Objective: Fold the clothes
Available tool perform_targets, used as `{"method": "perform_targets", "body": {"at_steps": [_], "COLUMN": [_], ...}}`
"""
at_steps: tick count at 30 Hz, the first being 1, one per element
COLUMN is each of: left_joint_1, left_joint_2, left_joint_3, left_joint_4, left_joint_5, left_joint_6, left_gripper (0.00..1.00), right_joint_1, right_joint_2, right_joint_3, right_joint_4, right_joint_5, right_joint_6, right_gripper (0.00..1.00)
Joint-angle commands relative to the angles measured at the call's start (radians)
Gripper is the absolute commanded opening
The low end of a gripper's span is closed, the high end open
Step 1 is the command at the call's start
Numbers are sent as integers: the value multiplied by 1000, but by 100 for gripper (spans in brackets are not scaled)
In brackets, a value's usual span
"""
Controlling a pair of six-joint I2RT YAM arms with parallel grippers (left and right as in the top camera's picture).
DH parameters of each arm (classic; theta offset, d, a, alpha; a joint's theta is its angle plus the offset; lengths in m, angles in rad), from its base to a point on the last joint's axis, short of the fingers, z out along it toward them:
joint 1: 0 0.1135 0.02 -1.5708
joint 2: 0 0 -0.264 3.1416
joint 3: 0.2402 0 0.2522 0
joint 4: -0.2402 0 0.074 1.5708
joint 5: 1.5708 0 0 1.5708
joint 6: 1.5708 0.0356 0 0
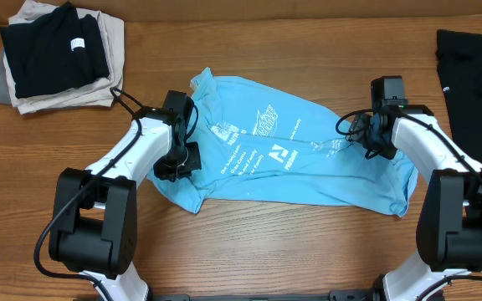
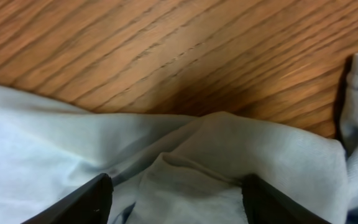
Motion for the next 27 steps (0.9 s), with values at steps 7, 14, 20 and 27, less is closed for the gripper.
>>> {"method": "perform_targets", "body": {"at_steps": [7,14,20,27], "left_joint_1": [5,5,5,5], "left_joint_2": [13,13,13,-25], "left_joint_3": [-2,-2,-2,60], "left_joint_4": [-2,-2,-3,-63], "left_joint_5": [11,10,10,9], "left_joint_6": [3,3,3,9], "left_gripper": [4,4,4,4], "right_joint_1": [-2,-2,-3,-21], "right_joint_2": [11,11,11,3], "right_joint_3": [24,24,31,195], "right_joint_4": [19,18,8,-163], "right_joint_5": [34,34,47,64], "right_joint_6": [18,18,22,102], "right_gripper": [38,28,18,4]}}
